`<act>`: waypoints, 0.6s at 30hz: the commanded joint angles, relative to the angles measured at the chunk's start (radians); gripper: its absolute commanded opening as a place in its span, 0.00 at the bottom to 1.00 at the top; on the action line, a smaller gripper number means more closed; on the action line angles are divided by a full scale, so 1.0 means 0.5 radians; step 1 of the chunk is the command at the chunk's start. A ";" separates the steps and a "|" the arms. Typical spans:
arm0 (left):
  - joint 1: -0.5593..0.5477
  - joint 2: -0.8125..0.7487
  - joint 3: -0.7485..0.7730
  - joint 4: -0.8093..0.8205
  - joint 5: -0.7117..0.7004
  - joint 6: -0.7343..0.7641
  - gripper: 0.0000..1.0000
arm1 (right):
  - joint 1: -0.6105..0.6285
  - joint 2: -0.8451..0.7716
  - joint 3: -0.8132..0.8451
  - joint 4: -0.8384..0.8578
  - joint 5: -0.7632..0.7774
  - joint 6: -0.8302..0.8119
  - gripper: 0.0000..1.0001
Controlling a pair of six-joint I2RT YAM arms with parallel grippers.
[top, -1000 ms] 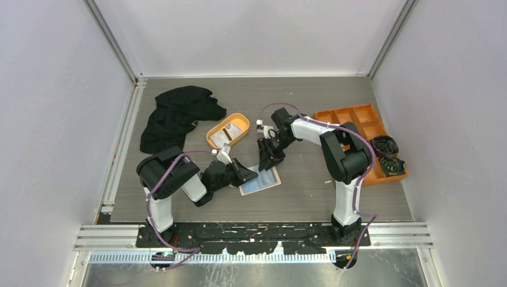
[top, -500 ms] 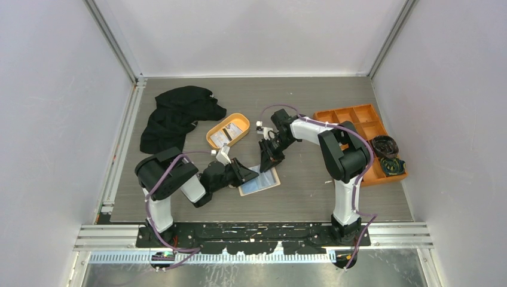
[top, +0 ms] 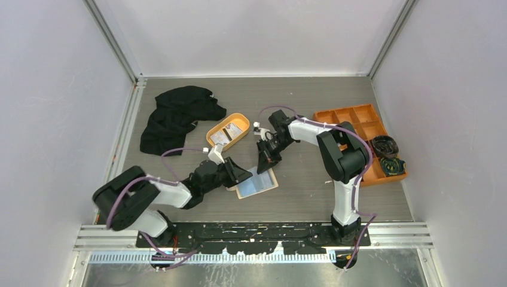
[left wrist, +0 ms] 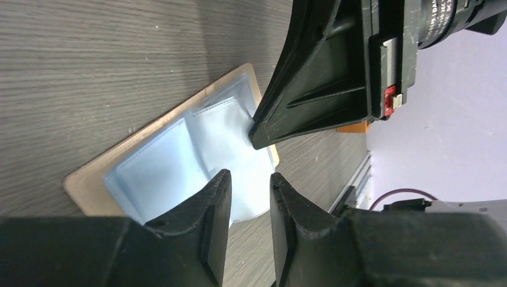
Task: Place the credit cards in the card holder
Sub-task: Turn over the card slot in the card holder.
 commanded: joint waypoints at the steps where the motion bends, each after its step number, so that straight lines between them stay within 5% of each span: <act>1: -0.004 -0.404 0.041 -0.620 -0.130 0.213 0.32 | 0.064 -0.072 0.064 0.042 -0.093 0.074 0.09; 5: -0.004 -0.989 0.177 -1.476 -0.361 0.436 0.44 | 0.171 -0.073 0.081 0.090 -0.030 0.115 0.14; 9: -0.002 -1.559 0.262 -2.055 -0.567 0.578 0.61 | 0.335 0.002 0.183 0.058 0.036 0.104 0.34; 13: 0.001 -1.951 0.240 -2.303 -0.574 0.584 0.71 | 0.465 0.041 0.265 -0.015 0.034 0.013 0.50; 18: 0.001 -2.073 0.167 -2.259 -0.429 0.559 0.78 | 0.500 0.006 0.272 -0.060 -0.020 -0.049 0.60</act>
